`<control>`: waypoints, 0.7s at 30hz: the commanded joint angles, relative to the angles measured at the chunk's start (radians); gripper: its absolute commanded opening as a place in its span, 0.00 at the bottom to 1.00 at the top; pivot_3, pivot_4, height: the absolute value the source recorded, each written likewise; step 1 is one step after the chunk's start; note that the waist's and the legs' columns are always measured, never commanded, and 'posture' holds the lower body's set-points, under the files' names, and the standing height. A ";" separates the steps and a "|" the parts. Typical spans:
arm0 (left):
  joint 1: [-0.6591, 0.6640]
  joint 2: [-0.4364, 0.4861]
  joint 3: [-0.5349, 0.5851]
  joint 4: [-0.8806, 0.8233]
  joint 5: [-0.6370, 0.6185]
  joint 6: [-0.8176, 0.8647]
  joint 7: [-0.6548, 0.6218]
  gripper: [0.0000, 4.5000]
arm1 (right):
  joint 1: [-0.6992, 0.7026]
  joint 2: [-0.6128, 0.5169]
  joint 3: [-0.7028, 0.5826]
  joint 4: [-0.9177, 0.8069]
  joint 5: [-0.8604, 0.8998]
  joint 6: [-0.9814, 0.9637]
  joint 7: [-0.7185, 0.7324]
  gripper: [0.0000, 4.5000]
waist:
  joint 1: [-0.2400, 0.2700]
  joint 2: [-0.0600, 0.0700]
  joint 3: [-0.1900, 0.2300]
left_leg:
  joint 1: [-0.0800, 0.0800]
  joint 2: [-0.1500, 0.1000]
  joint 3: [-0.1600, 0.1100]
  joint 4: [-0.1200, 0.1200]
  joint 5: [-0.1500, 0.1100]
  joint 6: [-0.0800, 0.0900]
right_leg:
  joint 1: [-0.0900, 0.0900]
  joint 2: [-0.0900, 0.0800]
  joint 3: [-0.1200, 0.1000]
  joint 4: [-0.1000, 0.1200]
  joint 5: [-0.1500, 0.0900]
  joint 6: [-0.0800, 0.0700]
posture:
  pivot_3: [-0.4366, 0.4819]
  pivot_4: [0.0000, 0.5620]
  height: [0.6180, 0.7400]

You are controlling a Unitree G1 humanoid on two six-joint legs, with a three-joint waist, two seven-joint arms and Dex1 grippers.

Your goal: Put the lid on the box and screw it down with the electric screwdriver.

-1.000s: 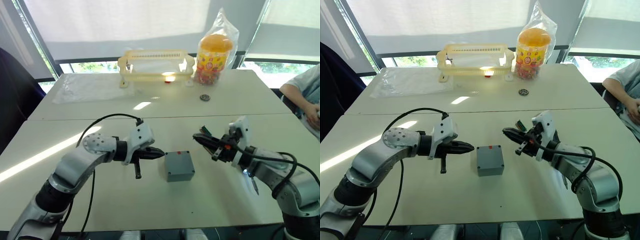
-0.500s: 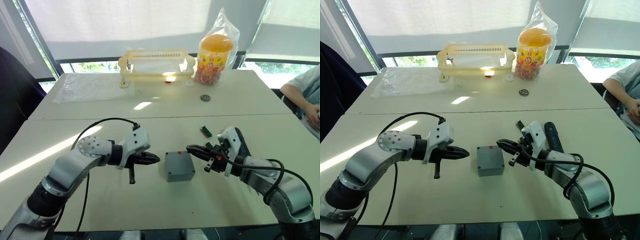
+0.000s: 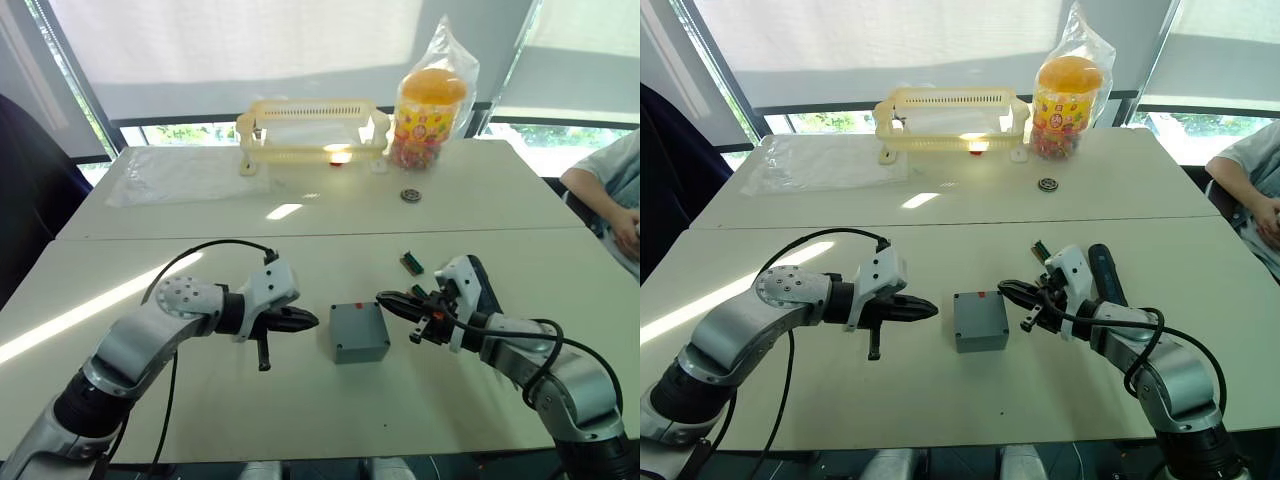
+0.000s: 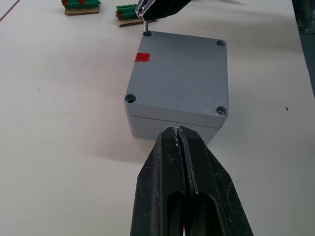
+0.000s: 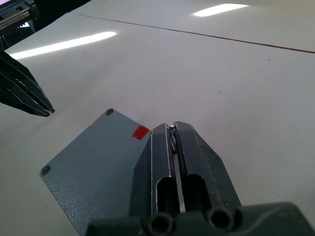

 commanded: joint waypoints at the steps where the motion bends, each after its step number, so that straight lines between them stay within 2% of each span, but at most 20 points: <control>1: -0.006 0.002 0.020 -0.034 -0.011 -0.011 0.003 0.00 | 0.007 -0.005 0.001 -0.009 -0.003 -0.019 0.010 0.01 | 0.000 0.000 0.000 | 0.000 0.000 0.000 0.000 0.000 0.000 | 0.000 0.000 0.000 0.000 0.000 0.000 | 0.48 0.27 1.00; 21: -0.021 -0.009 0.012 -0.020 -0.006 -0.013 0.008 0.00 | -0.005 -0.006 0.040 0.044 -0.056 -0.058 0.020 0.01 | 0.000 0.000 0.000 | 0.000 0.000 0.000 0.000 0.000 0.000 | 0.000 0.000 0.000 0.000 0.000 0.000 | 0.48 0.27 1.00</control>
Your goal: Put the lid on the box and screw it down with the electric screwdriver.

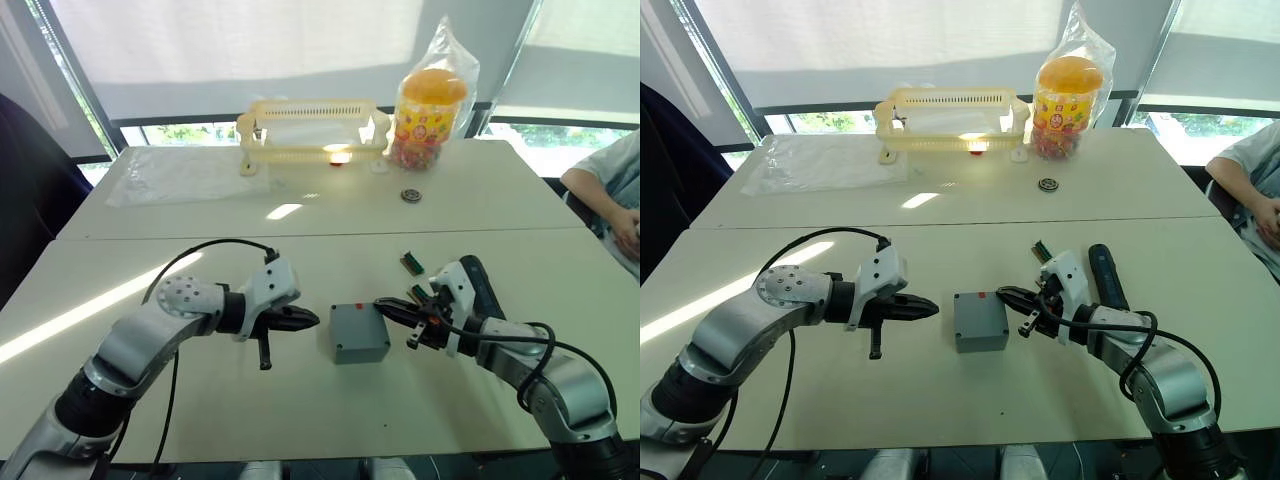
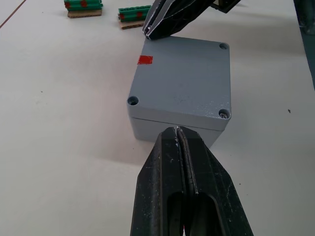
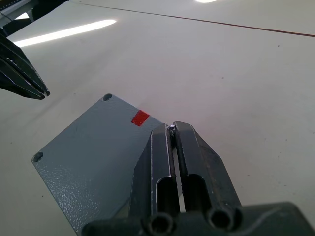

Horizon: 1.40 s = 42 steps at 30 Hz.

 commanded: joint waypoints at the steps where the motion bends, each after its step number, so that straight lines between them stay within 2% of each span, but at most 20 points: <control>1: -0.018 -0.004 0.012 -0.021 -0.006 -0.013 0.002 0.00 | -0.017 -0.010 0.007 0.009 -0.025 -0.028 0.008 0.07 | 0.000 0.000 0.000 | 0.000 0.000 0.000 0.000 0.000 0.000 | 0.000 0.000 0.000 0.000 0.000 0.000 | 0.48 0.27 1.00; 3: -0.019 -0.002 0.014 -0.021 -0.006 -0.013 0.001 0.00 | -0.022 -0.021 0.001 0.008 -0.032 -0.036 0.018 0.21 | 0.000 0.000 0.000 | 0.000 0.000 0.000 0.000 0.000 0.000 | 0.000 0.000 0.000 0.000 0.000 0.000 | 0.48 0.27 1.00; 6: -0.021 0.003 0.021 -0.020 -0.008 -0.013 -0.002 0.00 | -0.027 -0.047 -0.018 -0.008 -0.025 -0.039 0.040 0.55 | 0.000 0.000 0.000 | 0.000 0.000 0.000 0.000 0.000 0.000 | 0.000 0.000 0.000 0.000 0.000 0.000 | 0.48 0.27 1.00; 7: -0.023 0.004 0.024 -0.019 -0.009 -0.012 -0.003 0.00 | -0.029 -0.058 -0.026 -0.017 -0.017 -0.035 0.049 0.69 | 0.000 0.000 0.000 | 0.000 0.000 0.000 0.000 0.000 0.000 | 0.000 0.000 0.000 0.000 0.000 0.000 | 0.48 0.27 1.00; 8: -0.024 0.005 0.026 -0.018 -0.011 -0.011 -0.004 0.00 | -0.031 -0.065 -0.031 -0.023 -0.011 -0.033 0.056 0.79 | 0.000 0.000 0.000 | 0.000 0.000 0.000 0.000 0.000 0.000 | 0.000 0.000 0.000 0.000 0.000 0.000 | 0.48 0.27 1.00; 9: -0.030 0.003 0.040 -0.016 -0.023 -0.005 -0.006 0.00 | -0.037 -0.084 -0.058 -0.047 0.015 -0.016 0.068 0.93 | 0.000 0.000 0.000 | 0.000 0.000 0.000 0.000 0.000 0.000 | 0.000 0.000 0.000 0.000 0.000 0.000 | 0.48 0.27 1.00; 13: -0.064 -0.009 0.071 0.004 -0.061 0.008 -0.014 0.00 | -0.097 -0.176 -0.216 -0.111 0.202 0.137 0.090 0.93 | 0.001 0.000 0.000 | -0.001 0.000 0.000 0.000 0.000 0.000 | 0.000 0.000 0.000 0.000 0.000 0.000 | 0.48 0.27 1.00; 16: -0.082 -0.021 0.061 0.009 -0.064 -0.007 -0.020 0.00 | -0.152 -0.281 -0.331 -0.062 0.302 0.276 0.091 0.93 | 0.003 0.000 0.000 | 0.000 0.000 0.000 0.000 0.000 0.000 | 0.001 0.000 0.000 -0.001 0.000 0.000 | 0.48 0.27 1.00; 19: -0.100 -0.047 0.045 -0.017 -0.084 -0.001 -0.025 0.00 | -0.160 -0.436 -0.363 0.057 0.249 0.318 0.132 0.93 | 0.005 0.000 0.000 | -0.001 0.000 0.000 0.000 0.000 0.000 | 0.001 0.000 -0.001 -0.002 0.000 -0.001 | 0.48 0.27 1.00; 20: -0.103 -0.054 0.039 -0.032 -0.092 0.001 -0.027 0.00 | -0.158 -0.491 -0.343 0.102 0.197 0.289 0.147 0.97 | 0.005 -0.001 0.000 | -0.001 0.000 0.000 0.000 0.000 0.000 | 0.001 -0.001 -0.001 -0.003 -0.001 -0.001 | 0.48 0.27 1.00; 21: -0.107 -0.063 0.030 -0.048 -0.097 0.006 -0.023 0.00 | -0.154 -0.536 -0.325 0.145 0.154 0.255 0.167 0.97 | 0.004 0.000 0.000 | -0.001 0.000 0.000 0.000 0.000 0.000 | 0.002 -0.001 -0.001 -0.005 -0.001 -0.002 | 0.48 0.27 1.00; 24: -0.106 -0.079 0.016 -0.097 -0.103 0.018 -0.002 0.00 | -0.197 -0.680 -0.215 0.246 0.064 0.281 0.201 0.97 | -0.002 0.000 0.000 | -0.001 0.000 0.002 0.000 0.000 0.000 | 0.002 -0.001 0.001 -0.009 -0.001 -0.002 | 0.48 0.27 1.00; 27: -0.098 -0.094 -0.002 -0.140 -0.104 0.038 0.029 0.00 | -0.347 -0.753 -0.083 0.338 0.079 0.497 0.239 0.97 | -0.008 0.002 0.000 | -0.001 0.001 0.005 -0.001 0.000 0.000 | 0.001 -0.001 0.003 -0.009 -0.001 -0.002 | 0.48 0.27 1.00; 30: -0.093 -0.119 -0.022 -0.154 -0.098 0.043 0.062 0.00 | -0.528 -0.743 0.044 0.431 0.139 0.745 0.319 0.97 | -0.006 0.002 0.000 | -0.001 0.001 0.005 -0.001 0.000 0.001 | 0.000 0.000 0.004 -0.009 -0.001 -0.002 | 0.48 0.27 1.00; 32: -0.082 -0.139 -0.036 -0.152 -0.085 0.036 0.090 0.00 | -0.633 -0.721 0.164 0.511 0.108 0.843 0.331 0.97 | -0.002 0.002 0.001 | -0.001 0.001 0.004 -0.001 0.000 0.001 | 0.001 0.000 0.003 -0.009 -0.001 -0.002 | 0.48 0.27 1.00; 37: -0.046 -0.180 -0.044 -0.185 -0.085 0.059 0.170 0.00 | -0.806 -0.679 0.453 0.667 0.036 0.929 0.387 0.97 | 0.002 0.001 0.001 | -0.003 0.000 0.005 0.000 0.000 0.001 | 0.001 -0.001 0.003 -0.012 -0.001 -0.003 | 0.48 0.27 1.00; 42: -0.021 -0.213 -0.049 -0.228 -0.104 0.102 0.234 0.00 | -0.837 -0.670 0.592 0.688 0.002 0.912 0.433 0.97 | 0.003 0.002 0.001 | -0.003 -0.001 0.005 0.000 0.000 0.001 | 0.001 -0.001 0.003 -0.012 0.001 0.000 | 0.48 0.27 1.00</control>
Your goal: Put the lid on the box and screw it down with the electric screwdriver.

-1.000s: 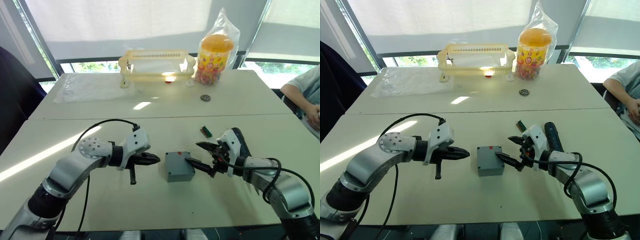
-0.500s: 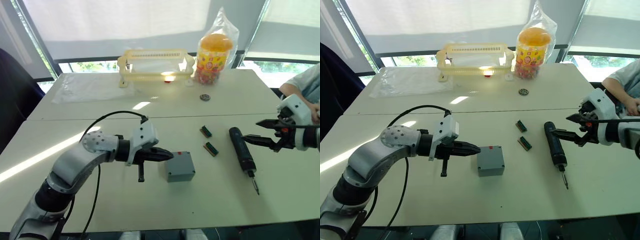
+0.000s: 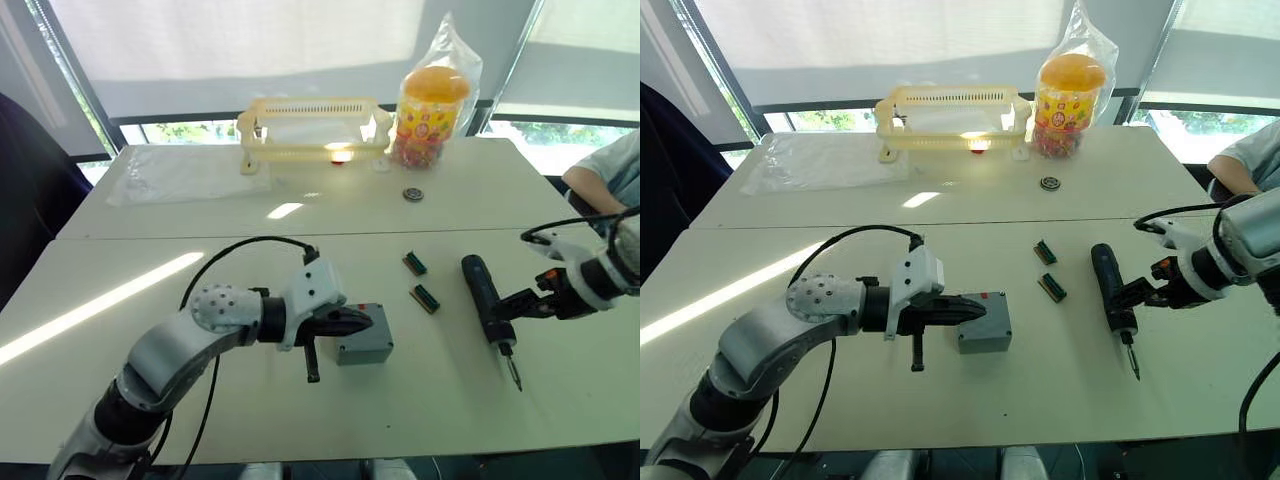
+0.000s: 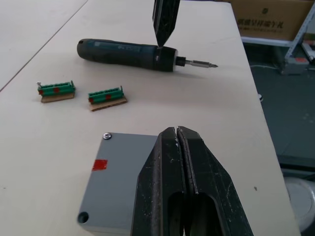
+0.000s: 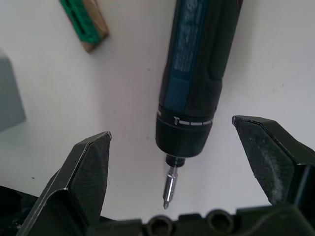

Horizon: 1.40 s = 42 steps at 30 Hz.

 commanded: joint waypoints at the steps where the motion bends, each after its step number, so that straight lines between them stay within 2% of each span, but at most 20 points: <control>1: 0.005 -0.019 0.003 -0.053 -0.016 0.020 0.042 0.00 | -0.029 0.000 0.037 0.005 -0.017 0.005 0.026 0.97 | -0.001 0.000 0.000 | 0.000 0.000 0.000 0.000 0.000 0.000 | 0.000 0.000 0.000 0.000 0.000 0.000 | 0.48 0.27 1.00; 12: 0.001 -0.049 -0.003 -0.059 -0.033 0.049 0.099 0.00 | -0.026 0.106 0.090 0.117 -0.125 -0.085 0.000 0.97 | -0.002 0.000 0.000 | 0.000 0.000 0.000 0.000 0.000 0.000 | 0.000 0.000 0.000 0.001 0.000 0.001 | 0.48 0.27 1.00; 15: 0.009 -0.046 -0.006 -0.053 -0.029 0.040 0.098 0.00 | -0.019 0.106 0.152 0.114 -0.181 -0.144 0.030 0.76 | -0.001 0.000 0.000 | 0.000 0.000 -0.001 0.001 0.000 0.000 | 0.000 0.001 -0.001 0.001 0.000 0.001 | 0.48 0.27 1.00; 18: 0.011 -0.045 -0.005 -0.050 -0.029 0.037 0.097 0.00 | 0.005 0.082 0.178 0.059 -0.188 -0.131 0.057 0.42 | -0.001 0.000 0.000 | 0.001 0.000 -0.001 0.001 0.000 0.000 | 0.001 0.000 -0.001 0.001 0.000 0.001 | 0.48 0.27 1.00; 21: 0.014 -0.039 -0.005 -0.039 -0.022 0.024 0.088 0.00 | 0.027 0.092 0.127 0.053 -0.178 -0.077 0.028 0.39 | 0.001 0.000 0.000 | 0.001 0.000 -0.002 0.001 0.000 0.000 | 0.002 0.000 -0.001 0.001 0.000 0.001 | 0.48 0.27 1.00; 23: 0.010 -0.029 -0.002 -0.030 -0.018 0.014 0.075 0.00 | 0.037 0.137 -0.014 0.118 -0.182 -0.017 -0.056 0.39 | 0.001 0.000 0.000 | 0.001 0.000 -0.002 0.001 0.000 0.000 | 0.002 0.000 -0.002 0.001 0.000 0.001 | 0.48 0.27 1.00; 26: 0.004 0.001 0.021 -0.002 -0.020 -0.008 0.039 0.00 | 0.036 0.222 -0.354 0.216 -0.226 0.026 -0.230 0.39 | -0.003 -0.001 -0.001 | 0.001 0.000 -0.002 0.001 0.000 0.000 | 0.002 0.000 -0.001 0.001 0.001 0.000 | 0.48 0.27 1.00; 27: -0.010 0.014 0.020 0.018 -0.013 -0.019 0.021 0.00 | 0.060 0.233 -0.485 0.183 -0.240 -0.011 -0.299 0.39 | -0.002 0.000 -0.001 | 0.001 0.000 0.000 0.002 0.000 0.000 | 0.002 0.000 -0.001 0.001 0.001 0.000 | 0.48 0.27 1.00; 30: -0.037 0.052 0.022 0.064 -0.005 -0.056 -0.035 0.00 | 0.118 0.289 -0.769 0.024 -0.288 -0.032 -0.462 0.39 | 0.002 0.002 0.000 | 0.000 -0.001 0.000 0.001 0.000 0.000 | 0.000 0.000 0.000 0.002 0.001 0.000 | 0.48 0.27 1.00; 32: -0.084 0.068 0.014 0.121 -0.002 -0.088 -0.092 0.00 | 0.181 0.390 -1.035 -0.229 -0.357 -0.095 -0.615 0.39 | 0.001 0.002 0.000 | 0.000 -0.001 0.000 -0.001 0.000 0.000 | -0.001 0.000 0.000 0.003 0.001 0.001 | 0.48 0.27 1.00; 33: -0.098 0.077 0.012 0.144 0.001 -0.103 -0.115 0.00 | 0.209 0.437 -1.121 -0.336 -0.381 -0.128 -0.673 0.39 | 0.001 0.002 0.000 | 0.000 -0.001 0.000 -0.001 0.000 0.000 | -0.002 0.001 0.000 0.004 0.001 0.001 | 0.48 0.27 1.00; 36: -0.140 0.069 0.034 0.246 0.001 -0.135 -0.154 0.00 | 0.224 0.619 -1.288 -0.595 -0.436 -0.176 -0.833 0.39 | 0.001 0.003 -0.001 | -0.001 -0.001 -0.002 -0.001 0.000 -0.001 | -0.005 0.001 -0.001 0.009 0.000 0.003 | 0.48 0.27 1.00; 39: -0.160 0.029 0.075 0.360 -0.041 -0.134 -0.189 0.00 | 0.079 0.901 -1.471 -0.759 -0.325 -0.315 -0.932 0.39 | -0.013 0.005 -0.001 | 0.000 -0.001 -0.001 0.000 0.001 -0.001 | -0.007 0.001 0.000 0.016 0.000 0.003 | 0.48 0.27 1.00; 41: -0.175 0.029 0.055 0.422 -0.012 -0.163 -0.231 0.00 | 0.119 1.036 -1.448 -0.845 -0.269 -0.466 -0.928 0.39 | -0.018 0.006 -0.001 | 0.001 0.000 -0.001 -0.001 0.001 -0.001 | -0.009 0.001 0.001 0.019 0.000 0.003 | 0.48 0.27 1.00; 42: -0.183 0.025 0.046 0.444 0.000 -0.170 -0.240 0.00 | 0.173 1.076 -1.391 -0.881 -0.268 -0.546 -0.916 0.39 | -0.020 0.006 -0.002 | 0.002 0.000 -0.001 -0.001 0.001 -0.001 | -0.008 0.002 0.001 0.019 0.000 0.003 | 0.48 0.27 1.00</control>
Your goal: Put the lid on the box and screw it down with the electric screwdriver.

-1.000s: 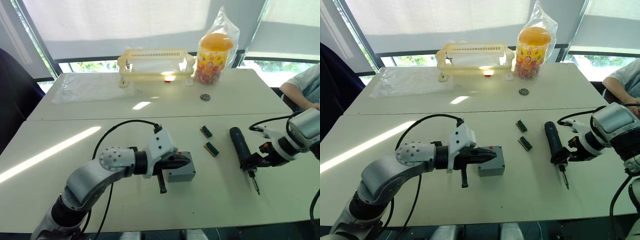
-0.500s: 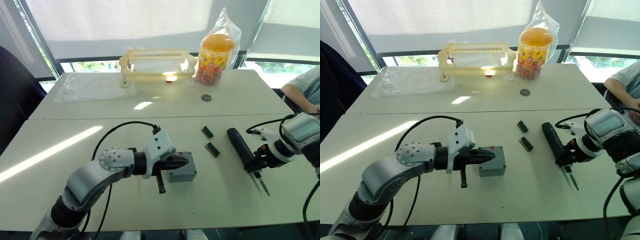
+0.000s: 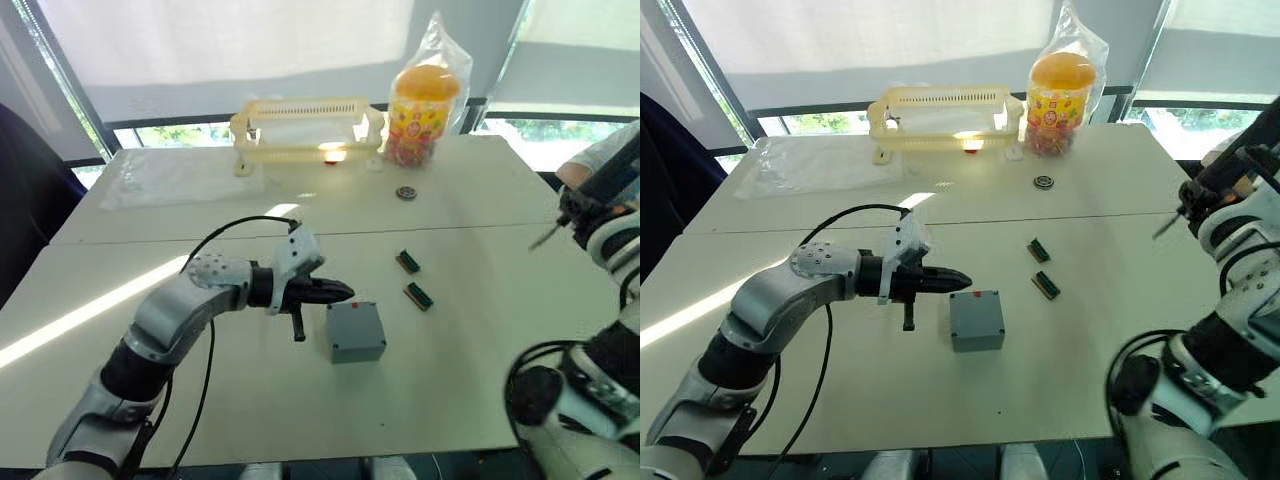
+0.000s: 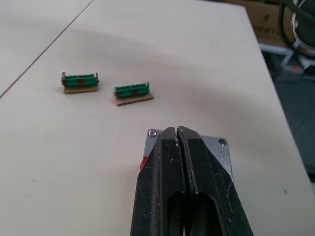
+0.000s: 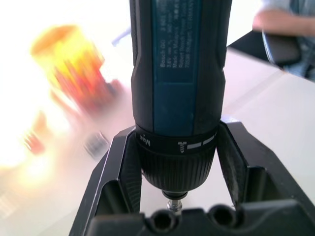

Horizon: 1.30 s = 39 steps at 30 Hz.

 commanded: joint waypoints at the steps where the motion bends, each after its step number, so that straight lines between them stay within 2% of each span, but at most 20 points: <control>1: -0.039 0.002 -0.003 0.061 0.027 -0.049 -0.050 0.00 | 0.103 0.113 0.133 -0.180 0.069 -0.293 0.027 0.39 | -0.003 0.001 0.000 | 0.000 0.000 -0.001 -0.001 0.000 0.000 | 0.000 0.001 0.000 0.000 0.000 -0.001 | 0.48 0.27 1.00; 4: -0.025 0.025 -0.009 0.040 0.041 -0.049 -0.071 0.00 | 0.265 0.165 0.345 -0.237 0.053 -0.492 0.087 0.39 | -0.007 0.001 0.000 | 0.000 0.000 0.000 -0.002 0.000 0.000 | 0.000 0.000 0.000 -0.001 -0.001 -0.001 | 0.48 0.27 1.00; 7: 0.014 0.046 -0.026 -0.027 0.065 -0.043 -0.063 0.00 | 0.411 0.251 0.535 -0.242 0.054 -0.599 0.094 0.39 | -0.017 0.001 0.000 | 0.000 0.000 0.001 -0.002 0.000 0.000 | 0.000 -0.001 0.001 -0.001 -0.001 -0.001 | 0.48 0.27 1.00; 10: 0.052 0.039 -0.032 -0.080 0.077 -0.037 -0.030 0.00 | 0.513 0.280 0.671 -0.230 0.046 -0.676 0.110 0.39 | -0.015 0.001 0.000 | 0.000 0.000 0.000 -0.002 0.000 0.000 | -0.001 -0.001 0.001 0.000 -0.001 -0.001 | 0.48 0.27 1.00; 13: 0.082 0.037 -0.045 -0.110 0.102 -0.046 -0.005 0.00 | 0.590 0.257 0.760 -0.226 0.050 -0.714 0.136 0.39 | -0.008 0.001 0.000 | 0.000 0.000 0.000 -0.001 0.000 0.000 | 0.000 -0.001 0.000 0.000 -0.001 -0.001 | 0.48 0.27 1.00; 23: 0.141 0.022 -0.082 -0.092 0.191 -0.097 0.042 0.00 | 0.699 0.163 0.813 -0.278 0.122 -0.714 0.166 0.39 | 0.008 0.000 0.000 | 0.000 0.000 -0.001 0.000 0.000 0.000 | 0.000 0.000 0.000 -0.001 -0.001 -0.001 | 0.48 0.27 1.00; 30: 0.125 -0.018 -0.097 -0.016 0.237 -0.132 0.049 0.00 | 0.726 0.127 0.838 -0.300 0.149 -0.703 0.149 0.39 | 0.011 0.000 0.000 | 0.000 0.000 -0.001 0.000 0.000 0.000 | 0.001 0.000 0.000 -0.001 -0.001 -0.001 | 0.48 0.27 1.00; 39: 0.115 -0.023 -0.119 -0.003 0.262 -0.136 0.022 0.00 | 0.771 0.063 0.820 -0.356 0.204 -0.673 0.140 0.39 | 0.014 0.000 0.000 | 0.000 0.000 -0.001 0.000 0.000 0.000 | 0.001 0.000 0.000 -0.001 -0.001 -0.001 | 0.48 0.27 1.00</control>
